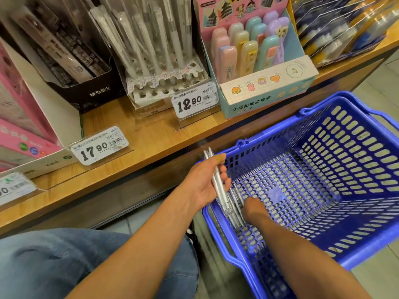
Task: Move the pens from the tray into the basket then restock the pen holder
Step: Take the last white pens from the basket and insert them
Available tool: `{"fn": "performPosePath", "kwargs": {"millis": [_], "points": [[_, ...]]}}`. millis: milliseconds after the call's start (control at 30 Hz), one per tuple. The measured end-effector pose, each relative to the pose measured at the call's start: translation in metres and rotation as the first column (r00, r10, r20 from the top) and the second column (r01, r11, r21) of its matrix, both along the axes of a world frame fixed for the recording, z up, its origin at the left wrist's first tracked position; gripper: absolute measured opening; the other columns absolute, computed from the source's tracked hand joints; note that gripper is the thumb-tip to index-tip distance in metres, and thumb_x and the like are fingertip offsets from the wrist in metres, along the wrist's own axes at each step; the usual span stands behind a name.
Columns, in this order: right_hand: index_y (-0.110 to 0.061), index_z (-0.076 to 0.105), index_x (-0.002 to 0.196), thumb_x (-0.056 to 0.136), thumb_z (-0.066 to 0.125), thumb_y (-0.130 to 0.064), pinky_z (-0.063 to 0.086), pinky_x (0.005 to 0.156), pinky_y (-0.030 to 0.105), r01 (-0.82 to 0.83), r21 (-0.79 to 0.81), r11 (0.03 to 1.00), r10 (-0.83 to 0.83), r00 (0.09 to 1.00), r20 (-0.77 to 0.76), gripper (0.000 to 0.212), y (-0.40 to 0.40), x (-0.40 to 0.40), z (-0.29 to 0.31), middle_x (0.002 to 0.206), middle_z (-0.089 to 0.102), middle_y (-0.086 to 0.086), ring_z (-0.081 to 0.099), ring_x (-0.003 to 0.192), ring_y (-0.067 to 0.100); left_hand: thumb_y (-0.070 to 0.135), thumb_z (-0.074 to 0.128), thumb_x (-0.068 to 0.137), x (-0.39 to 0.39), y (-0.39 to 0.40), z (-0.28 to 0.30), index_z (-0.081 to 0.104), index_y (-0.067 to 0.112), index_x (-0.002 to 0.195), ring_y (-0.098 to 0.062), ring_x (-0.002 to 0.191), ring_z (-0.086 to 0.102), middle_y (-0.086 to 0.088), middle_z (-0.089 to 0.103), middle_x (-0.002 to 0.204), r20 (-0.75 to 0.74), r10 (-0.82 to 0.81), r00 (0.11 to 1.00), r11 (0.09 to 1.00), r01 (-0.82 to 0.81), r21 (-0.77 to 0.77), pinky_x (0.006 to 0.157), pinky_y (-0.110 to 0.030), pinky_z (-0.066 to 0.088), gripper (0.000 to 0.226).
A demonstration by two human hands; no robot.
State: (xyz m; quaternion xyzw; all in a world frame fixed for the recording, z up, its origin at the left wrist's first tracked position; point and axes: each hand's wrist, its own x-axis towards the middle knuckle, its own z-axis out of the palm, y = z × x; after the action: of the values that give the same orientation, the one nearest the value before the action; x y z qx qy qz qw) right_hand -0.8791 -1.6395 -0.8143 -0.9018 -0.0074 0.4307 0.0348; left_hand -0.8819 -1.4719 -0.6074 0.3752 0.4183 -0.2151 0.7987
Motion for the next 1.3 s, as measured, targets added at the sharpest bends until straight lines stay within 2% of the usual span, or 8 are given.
{"fn": "performPosePath", "kwargs": {"millis": [267,633,700,800,867,967,1100,1300], "points": [[0.001,0.042,0.135,0.101,0.047,-0.02,0.05,0.082,0.036,0.013,-0.019,1.0,-0.014,0.998,-0.067,0.04,-0.047,0.01,0.011,0.097,0.058,0.01,0.054,0.088,0.029,0.019,0.063,0.096,-0.003,-0.002,0.002,0.059,0.012,0.08,-0.012,0.045,0.049,0.0,0.049,0.055,0.006,-0.022,1.0,0.999,0.022,0.042,0.049,-0.027,0.05,0.018],[0.008,0.017,0.147,0.1,0.045,-0.013,0.049,0.09,0.033,-0.188,-0.09,0.978,0.189,0.982,0.012,0.058,-0.027,0.0,-0.011,0.141,0.047,0.019,0.054,0.123,0.029,0.017,0.064,0.095,-0.008,0.001,-0.002,0.062,0.012,0.083,-0.013,0.045,0.051,-0.001,0.052,0.056,0.025,-0.017,1.0,0.999,0.016,0.048,0.049,-0.027,0.051,0.014],[0.003,0.036,0.137,0.1,0.047,-0.015,0.05,0.08,0.032,-0.2,-0.079,0.977,0.197,0.979,-0.045,0.043,-0.026,0.006,-0.003,0.127,0.057,0.016,0.061,0.108,0.026,0.017,0.064,0.095,-0.007,0.002,-0.003,0.062,0.012,0.083,-0.012,0.045,0.052,-0.001,0.053,0.057,0.026,-0.019,0.999,0.998,0.017,0.054,0.05,-0.027,0.051,0.013],[-0.008,0.052,0.077,0.1,0.05,-0.022,0.041,0.054,0.031,-0.045,0.093,0.995,0.053,0.995,-0.083,0.027,-0.03,0.024,0.033,0.063,0.054,0.008,0.05,0.051,0.018,0.015,0.063,0.096,-0.006,-0.003,-0.004,0.063,0.011,0.087,-0.013,0.045,0.052,-0.001,0.053,0.057,0.017,-0.024,1.0,0.996,0.023,0.085,0.05,-0.027,0.051,0.009],[-0.007,0.053,0.064,0.098,0.052,-0.02,0.044,0.048,0.026,0.214,0.319,0.923,-0.165,0.971,-0.175,0.037,-0.037,0.031,0.065,0.056,0.061,0.014,0.052,0.043,0.017,0.013,0.064,0.095,-0.004,-0.008,-0.004,0.063,0.01,0.087,-0.013,0.045,0.053,-0.002,0.053,0.057,0.011,-0.044,0.999,0.993,0.042,0.108,0.05,-0.027,0.053,0.009],[-0.004,0.054,0.087,0.096,0.056,-0.014,0.045,0.044,0.026,0.439,0.584,0.682,-0.325,0.898,-0.296,0.014,-0.05,0.02,0.127,0.08,0.072,0.021,0.058,0.05,0.018,0.014,0.066,0.094,-0.004,-0.021,-0.005,0.063,0.01,0.086,-0.014,0.051,0.055,-0.004,0.055,0.065,0.006,-0.098,0.995,0.987,0.097,0.131,0.055,-0.031,0.056,0.01],[-0.008,0.05,0.093,0.091,0.067,-0.021,0.038,0.042,0.022,0.396,0.808,0.436,-0.364,0.899,-0.244,0.021,-0.044,-0.004,0.195,0.072,0.07,0.013,0.053,0.047,0.016,0.02,0.068,0.092,-0.006,-0.035,-0.002,0.064,0.011,0.091,-0.015,0.06,0.053,-0.004,0.055,0.073,0.049,-0.132,0.99,0.986,0.126,0.109,0.06,-0.034,0.051,0.01],[-0.009,0.058,0.079,0.085,0.074,-0.027,0.041,0.043,0.021,0.228,0.898,0.375,-0.394,0.917,-0.069,0.025,0.0,-0.013,0.205,0.055,0.061,-0.001,0.052,0.042,0.012,0.015,0.07,0.091,-0.005,-0.033,0.0,0.055,0.008,0.082,-0.018,0.05,0.053,-0.006,0.051,0.068,0.084,-0.088,0.993,0.983,0.072,0.168,0.049,-0.03,0.048,0.019]]}}
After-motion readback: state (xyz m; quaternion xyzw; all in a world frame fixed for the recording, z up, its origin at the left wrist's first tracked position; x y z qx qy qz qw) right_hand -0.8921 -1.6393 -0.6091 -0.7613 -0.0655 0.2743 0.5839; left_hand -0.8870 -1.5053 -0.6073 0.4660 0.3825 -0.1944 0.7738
